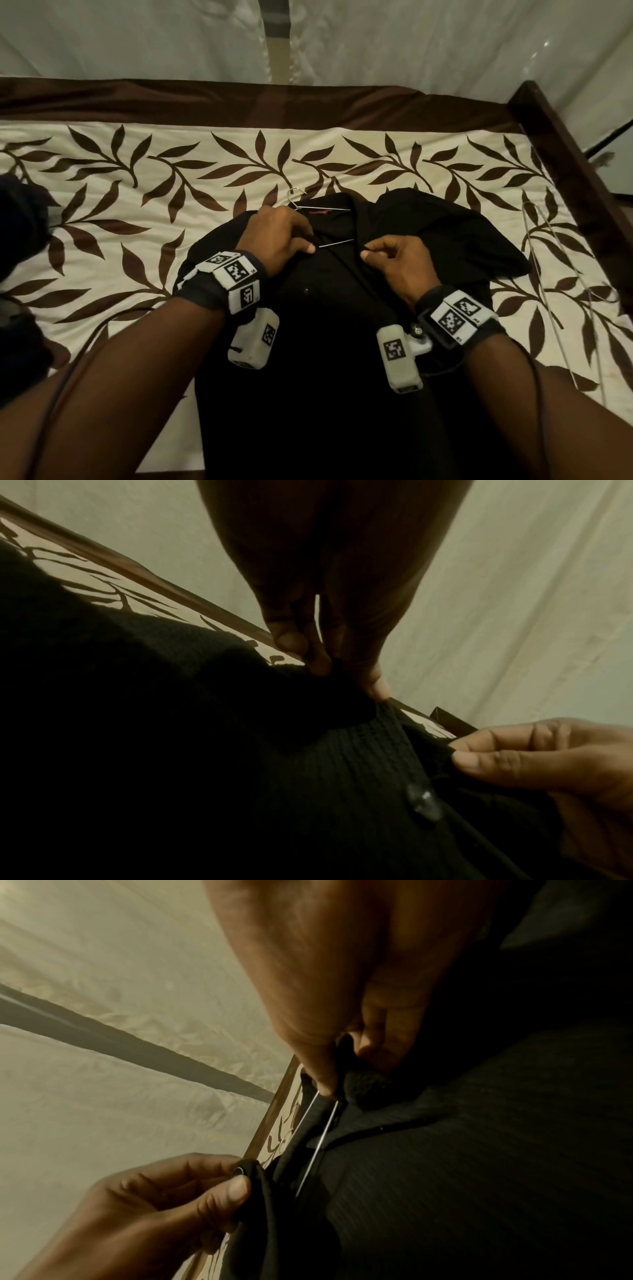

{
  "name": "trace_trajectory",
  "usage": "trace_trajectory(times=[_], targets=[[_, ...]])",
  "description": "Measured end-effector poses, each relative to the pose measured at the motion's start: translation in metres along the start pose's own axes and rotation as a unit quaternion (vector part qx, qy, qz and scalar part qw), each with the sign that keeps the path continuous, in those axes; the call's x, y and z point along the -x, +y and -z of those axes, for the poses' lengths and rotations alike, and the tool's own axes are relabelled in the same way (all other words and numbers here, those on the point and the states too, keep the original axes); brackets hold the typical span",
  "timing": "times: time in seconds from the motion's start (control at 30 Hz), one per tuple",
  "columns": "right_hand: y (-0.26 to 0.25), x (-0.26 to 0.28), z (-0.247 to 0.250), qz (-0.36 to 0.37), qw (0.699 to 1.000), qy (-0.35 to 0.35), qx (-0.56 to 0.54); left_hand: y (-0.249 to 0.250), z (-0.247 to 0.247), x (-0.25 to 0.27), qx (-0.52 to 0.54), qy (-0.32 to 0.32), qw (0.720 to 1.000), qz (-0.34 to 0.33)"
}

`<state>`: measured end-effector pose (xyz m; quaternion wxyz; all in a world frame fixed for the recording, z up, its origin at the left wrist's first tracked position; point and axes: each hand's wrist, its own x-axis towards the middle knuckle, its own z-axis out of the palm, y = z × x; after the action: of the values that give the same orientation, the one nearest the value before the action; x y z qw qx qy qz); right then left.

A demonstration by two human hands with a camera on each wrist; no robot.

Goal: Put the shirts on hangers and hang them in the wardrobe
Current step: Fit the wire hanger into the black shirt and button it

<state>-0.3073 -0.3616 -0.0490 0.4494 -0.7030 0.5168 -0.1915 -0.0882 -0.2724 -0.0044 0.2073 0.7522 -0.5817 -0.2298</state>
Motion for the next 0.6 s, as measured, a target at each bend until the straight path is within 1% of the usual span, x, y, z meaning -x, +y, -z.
trace_trajectory(times=[0.07,0.17,0.27,0.4,0.5,0.6], targets=[[-0.008,0.004,0.001,-0.005,1.0,-0.004,-0.029,0.003,0.003,0.001,0.033,-0.016,0.999,0.002],[-0.028,0.01,0.003,-0.029,0.993,0.003,-0.117,0.007,0.003,0.001,0.06,-0.045,0.997,0.015],[-0.047,0.013,0.0,-0.063,0.982,0.012,-0.18,0.01,0.001,0.0,0.08,-0.034,0.996,0.037],[-0.059,0.014,-0.009,-0.11,0.977,0.01,-0.185,0.013,-0.002,0.001,0.158,-0.033,0.984,0.077],[-0.059,0.016,-0.016,-0.088,0.981,0.003,-0.174,0.015,-0.002,0.002,0.179,-0.045,0.978,0.101],[-0.056,0.021,-0.025,-0.039,0.989,0.026,-0.139,0.017,-0.005,0.002,0.211,-0.03,0.969,0.126]])
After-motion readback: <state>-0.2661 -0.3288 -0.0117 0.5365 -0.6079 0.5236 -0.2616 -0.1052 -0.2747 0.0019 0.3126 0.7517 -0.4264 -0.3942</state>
